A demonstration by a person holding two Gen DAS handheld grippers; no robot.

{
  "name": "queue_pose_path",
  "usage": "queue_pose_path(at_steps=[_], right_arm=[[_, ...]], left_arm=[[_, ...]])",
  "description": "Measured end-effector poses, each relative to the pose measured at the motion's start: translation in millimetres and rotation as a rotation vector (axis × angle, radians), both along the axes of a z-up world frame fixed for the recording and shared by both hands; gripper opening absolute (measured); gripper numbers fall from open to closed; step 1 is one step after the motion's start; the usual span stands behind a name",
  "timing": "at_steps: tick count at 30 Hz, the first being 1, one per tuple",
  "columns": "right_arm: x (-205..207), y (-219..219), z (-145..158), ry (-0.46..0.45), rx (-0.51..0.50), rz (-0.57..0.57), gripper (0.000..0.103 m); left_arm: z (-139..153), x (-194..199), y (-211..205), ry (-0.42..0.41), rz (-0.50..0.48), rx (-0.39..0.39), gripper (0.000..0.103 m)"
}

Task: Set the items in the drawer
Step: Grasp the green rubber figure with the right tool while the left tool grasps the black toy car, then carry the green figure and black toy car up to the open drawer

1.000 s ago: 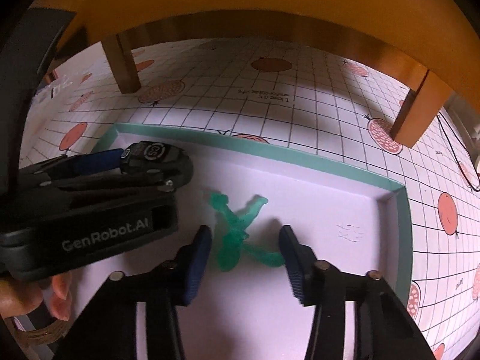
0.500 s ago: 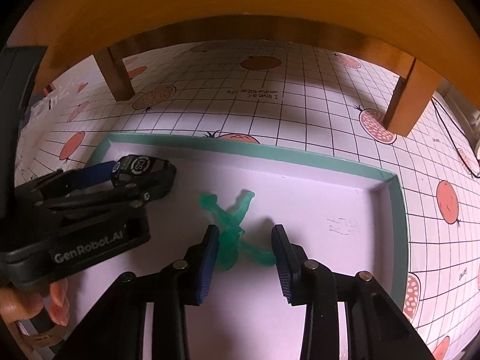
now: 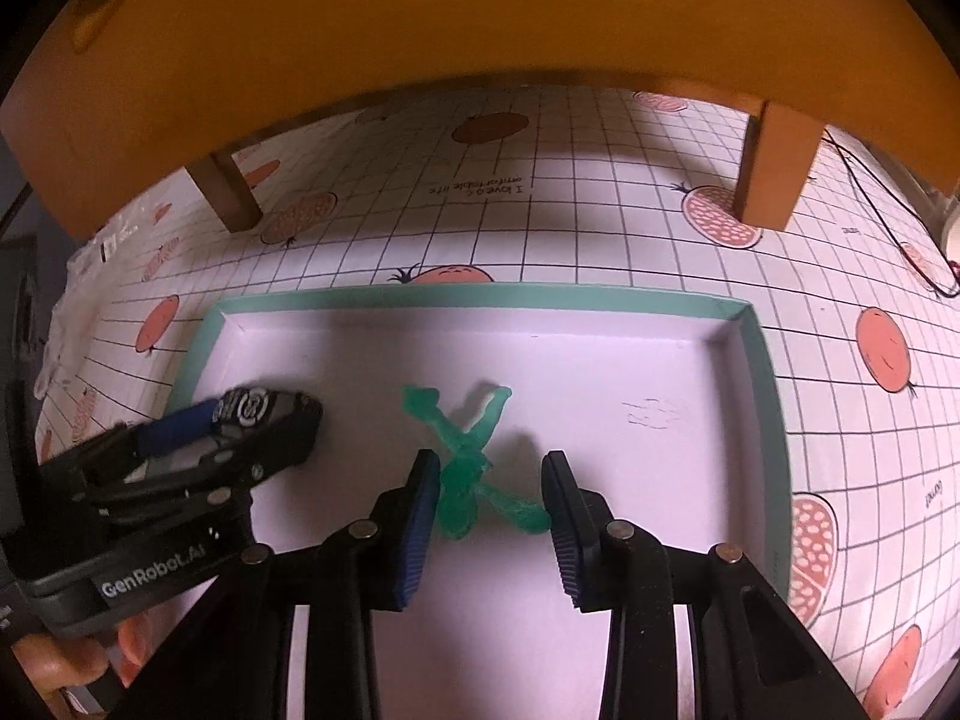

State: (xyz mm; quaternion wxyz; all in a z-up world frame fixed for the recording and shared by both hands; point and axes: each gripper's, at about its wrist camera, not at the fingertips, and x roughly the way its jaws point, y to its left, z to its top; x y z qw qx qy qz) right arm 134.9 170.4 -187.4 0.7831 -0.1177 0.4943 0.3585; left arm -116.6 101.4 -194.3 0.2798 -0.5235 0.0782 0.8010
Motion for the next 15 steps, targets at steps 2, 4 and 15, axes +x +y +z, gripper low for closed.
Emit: queue_pose_path(at_steps=[2, 4, 15], right_arm=[[-3.4, -4.2, 6.7, -0.009, 0.009, -0.003, 0.038], [-6.5, -6.5, 14.3, -0.021, 0.021, -0.003, 0.037], [-20.1, -26.9, 53.8, -0.088, 0.09, -0.016, 0.037]], left_arm=[[2.4, 4.7, -4.1, -0.004, 0.005, 0.002, 0.076], [7.5, 8.0, -7.4, 0.001, 0.009, 0.007, 0.076], [49.2, 34.3, -20.3, 0.105, -0.035, 0.055, 0.076]])
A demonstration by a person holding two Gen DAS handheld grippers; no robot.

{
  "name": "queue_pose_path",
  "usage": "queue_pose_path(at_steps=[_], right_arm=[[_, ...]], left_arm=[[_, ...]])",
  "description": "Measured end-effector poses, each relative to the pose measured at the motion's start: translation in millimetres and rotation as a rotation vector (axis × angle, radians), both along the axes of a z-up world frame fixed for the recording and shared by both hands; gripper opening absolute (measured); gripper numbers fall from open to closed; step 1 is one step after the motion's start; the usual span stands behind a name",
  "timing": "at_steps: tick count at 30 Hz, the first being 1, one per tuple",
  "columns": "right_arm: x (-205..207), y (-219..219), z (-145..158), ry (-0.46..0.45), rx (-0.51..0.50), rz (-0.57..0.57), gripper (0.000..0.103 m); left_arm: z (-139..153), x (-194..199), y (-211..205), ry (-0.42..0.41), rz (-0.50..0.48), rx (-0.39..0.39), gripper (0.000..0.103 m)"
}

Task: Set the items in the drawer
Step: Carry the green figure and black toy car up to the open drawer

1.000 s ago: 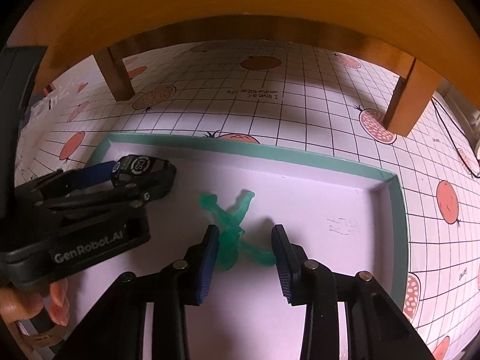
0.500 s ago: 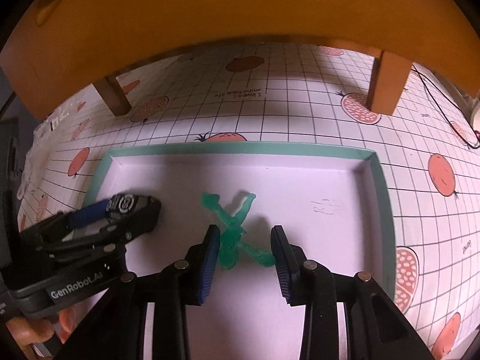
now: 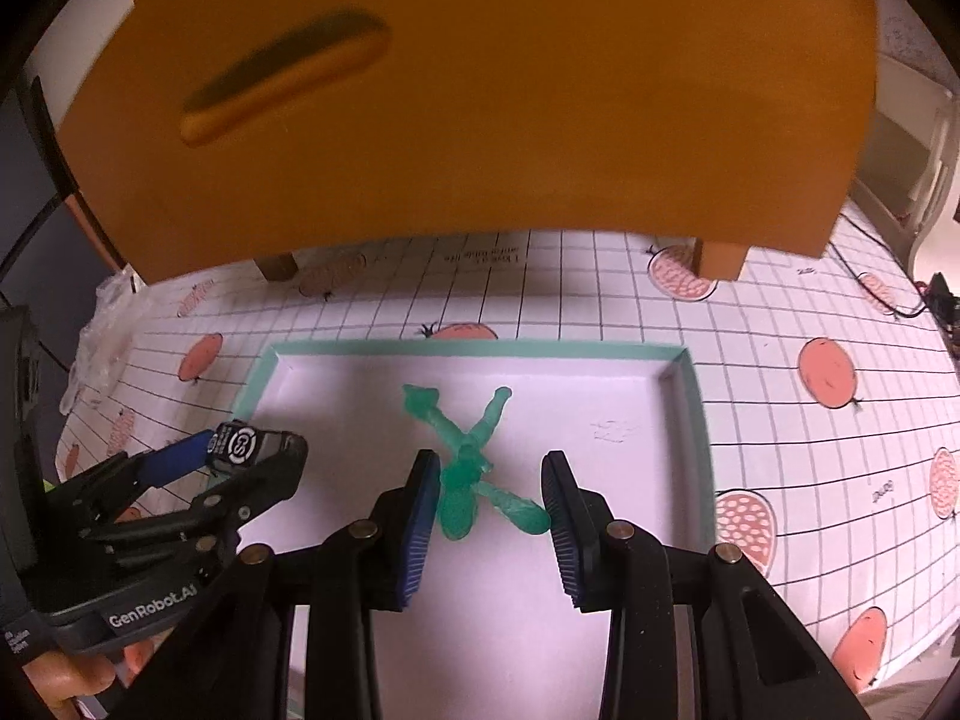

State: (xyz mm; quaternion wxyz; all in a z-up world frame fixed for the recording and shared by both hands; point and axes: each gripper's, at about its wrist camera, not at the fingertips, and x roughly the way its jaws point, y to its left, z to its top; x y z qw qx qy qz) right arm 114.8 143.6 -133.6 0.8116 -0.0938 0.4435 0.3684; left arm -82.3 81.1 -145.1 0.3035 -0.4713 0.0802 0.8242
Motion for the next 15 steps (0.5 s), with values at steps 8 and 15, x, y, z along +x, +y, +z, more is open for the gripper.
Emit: queue_pose_path(at_steps=[8, 15], right_arm=[[-1.5, -10.4, 8.3, 0.001, 0.031, -0.009, 0.037], [-5.5, -18.1, 33.7, -0.039, 0.093, -0.019, 0.037]], left_arm=[[11.9, 15.3, -13.6, 0.021, -0.001, 0.007, 0.076], [34.6, 21.3, -19.5, 0.048, 0.006, 0.049, 0.076]])
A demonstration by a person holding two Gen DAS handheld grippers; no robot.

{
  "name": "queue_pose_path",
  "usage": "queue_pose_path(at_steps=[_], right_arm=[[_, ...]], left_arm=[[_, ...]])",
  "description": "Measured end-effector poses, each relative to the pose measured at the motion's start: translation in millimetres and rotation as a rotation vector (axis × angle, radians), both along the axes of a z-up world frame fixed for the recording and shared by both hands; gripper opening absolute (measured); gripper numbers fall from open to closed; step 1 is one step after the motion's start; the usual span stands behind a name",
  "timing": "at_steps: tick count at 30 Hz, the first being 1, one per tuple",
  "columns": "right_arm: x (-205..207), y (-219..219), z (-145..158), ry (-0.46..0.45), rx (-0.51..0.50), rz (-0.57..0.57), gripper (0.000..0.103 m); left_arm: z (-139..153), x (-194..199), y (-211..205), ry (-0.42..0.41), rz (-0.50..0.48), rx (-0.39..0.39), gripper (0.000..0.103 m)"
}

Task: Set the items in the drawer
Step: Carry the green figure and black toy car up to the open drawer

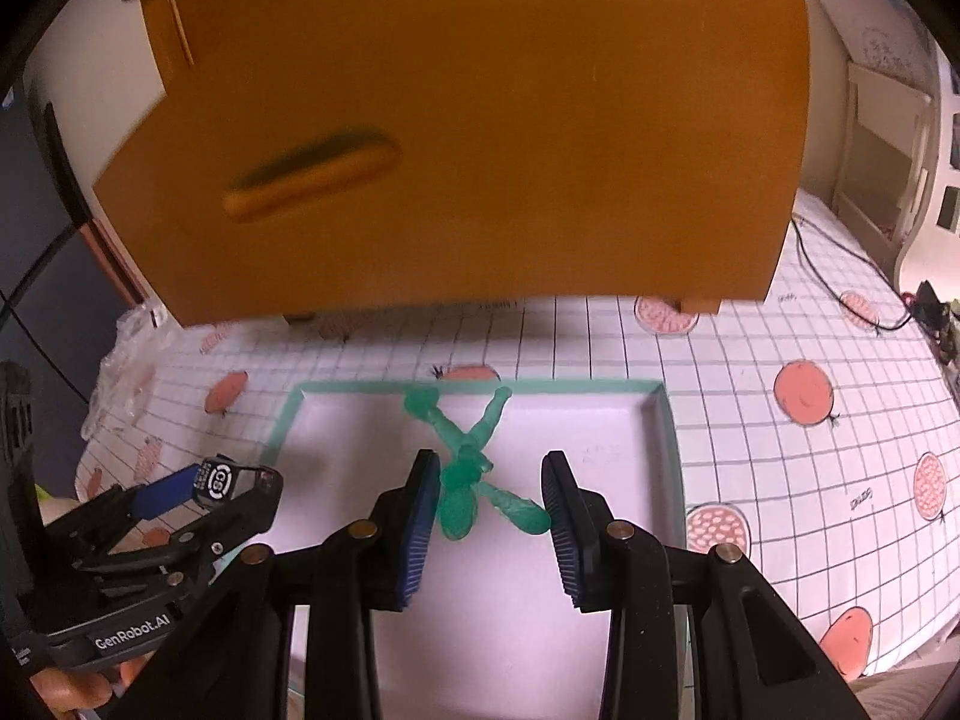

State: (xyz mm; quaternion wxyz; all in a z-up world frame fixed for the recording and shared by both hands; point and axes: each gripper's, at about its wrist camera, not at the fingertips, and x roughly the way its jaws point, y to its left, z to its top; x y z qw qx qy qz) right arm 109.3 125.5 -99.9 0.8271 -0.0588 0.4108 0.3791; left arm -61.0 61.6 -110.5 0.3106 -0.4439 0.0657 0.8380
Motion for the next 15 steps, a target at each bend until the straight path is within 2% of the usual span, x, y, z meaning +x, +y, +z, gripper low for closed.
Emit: queue_pose_path(at_steps=[5, 15], right_arm=[[-8.1, -2.9, 25.3, -0.06, 0.049, 0.0, 0.037], [-16.9, -10.9, 66.4, -0.118, 0.124, -0.003, 0.037]], left_arm=[[22.5, -0.4, -1.5, 0.028, -0.002, 0.047, 0.076], [70.2, 0.6, -7.1, 0.086, 0.004, 0.153, 0.076]])
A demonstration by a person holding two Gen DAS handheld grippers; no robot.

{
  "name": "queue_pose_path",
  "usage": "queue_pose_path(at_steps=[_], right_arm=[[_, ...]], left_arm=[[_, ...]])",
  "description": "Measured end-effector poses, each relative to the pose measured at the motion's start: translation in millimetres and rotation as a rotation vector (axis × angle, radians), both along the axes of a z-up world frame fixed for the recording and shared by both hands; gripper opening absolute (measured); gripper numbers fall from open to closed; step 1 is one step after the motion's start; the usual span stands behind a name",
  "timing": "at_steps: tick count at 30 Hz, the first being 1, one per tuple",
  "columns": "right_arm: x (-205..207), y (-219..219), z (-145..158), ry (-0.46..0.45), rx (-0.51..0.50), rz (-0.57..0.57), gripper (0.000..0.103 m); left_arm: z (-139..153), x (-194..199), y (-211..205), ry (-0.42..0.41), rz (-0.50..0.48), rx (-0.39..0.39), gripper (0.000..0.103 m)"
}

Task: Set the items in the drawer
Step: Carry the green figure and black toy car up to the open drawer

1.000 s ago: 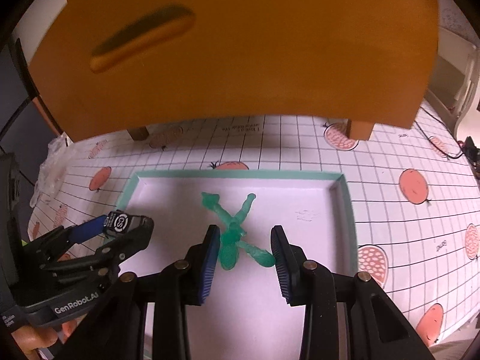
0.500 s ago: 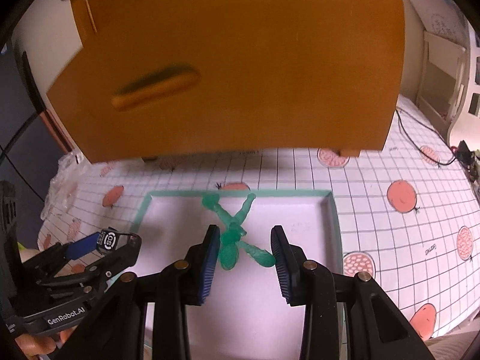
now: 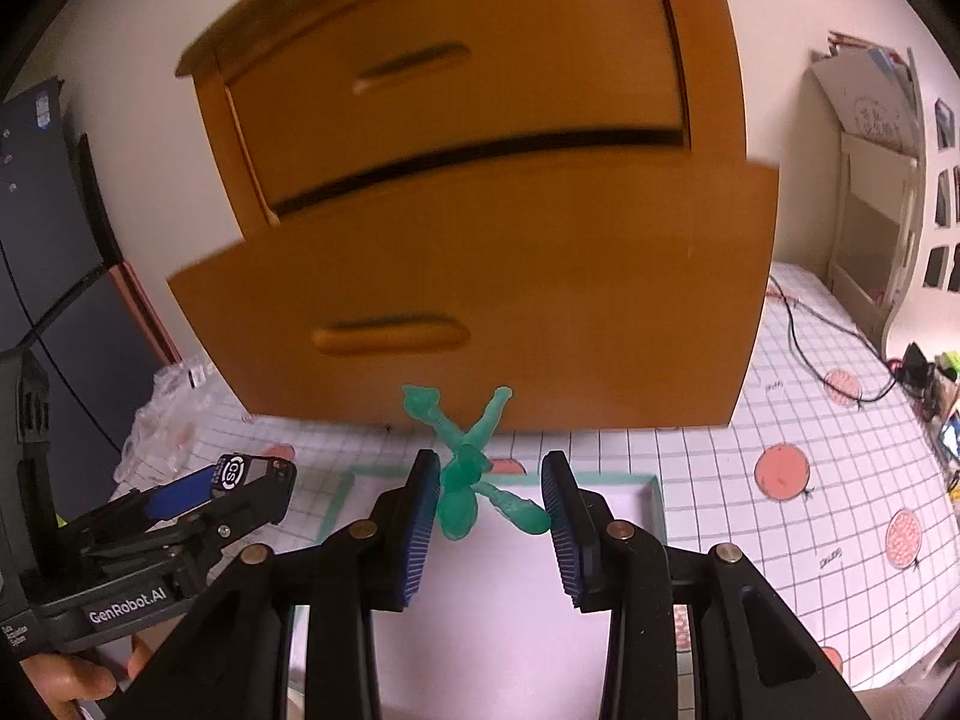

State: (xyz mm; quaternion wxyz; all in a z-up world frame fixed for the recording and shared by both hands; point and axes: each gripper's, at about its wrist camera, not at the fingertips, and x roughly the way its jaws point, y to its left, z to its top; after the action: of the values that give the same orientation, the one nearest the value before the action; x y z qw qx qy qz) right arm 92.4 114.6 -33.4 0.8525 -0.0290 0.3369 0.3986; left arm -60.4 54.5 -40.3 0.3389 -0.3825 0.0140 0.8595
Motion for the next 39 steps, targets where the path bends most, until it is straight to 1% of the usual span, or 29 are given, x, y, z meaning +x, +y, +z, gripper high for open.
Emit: queue_pose_path(at_steps=[4, 10, 13, 18, 22, 25, 30, 35, 39], right_arm=[[0.1, -2.6, 23.3, -0.025, 0.046, -0.002, 0.038], [3.0, -0.9, 54.5, -0.084, 0.08, -0.005, 0.037], [5.7, 0.4, 70.0, -0.087, 0.099, -0.006, 0.037], [13.6, 3.2, 94.1, -0.13, 0.114, -0.01, 0.037], [22.8, 7.0, 113.8, -0.153, 0.133, -0.019, 0.037], [25.4, 12.9, 124.4, -0.184, 0.126, -0.017, 0.037], [30.9, 24.8, 134.5, -0.198, 0.117, -0.004, 0.037], [33.1, 37.5, 135.4, -0.219, 0.086, 0.012, 0.038], [39.2, 45.5, 132.1, -0.21, 0.071, 0.012, 0.038]], left_arm=[[23.4, -0.9, -0.5, 0.03, -0.002, 0.046, 0.076], [57.0, -4.7, -1.0, 0.077, -0.011, 0.11, 0.076], [75.0, -5.8, -0.8, 0.107, -0.017, 0.15, 0.076], [99.8, -14.1, 6.7, 0.153, -0.026, 0.16, 0.076], [125.5, -18.3, 8.9, 0.196, -0.031, 0.188, 0.076], [138.0, -24.8, 13.2, 0.228, -0.029, 0.187, 0.076], [144.1, -34.5, 19.9, 0.25, -0.031, 0.163, 0.076], [143.0, -42.6, 25.8, 0.262, -0.04, 0.134, 0.076], [137.9, -52.0, 27.9, 0.253, -0.035, 0.119, 0.076]])
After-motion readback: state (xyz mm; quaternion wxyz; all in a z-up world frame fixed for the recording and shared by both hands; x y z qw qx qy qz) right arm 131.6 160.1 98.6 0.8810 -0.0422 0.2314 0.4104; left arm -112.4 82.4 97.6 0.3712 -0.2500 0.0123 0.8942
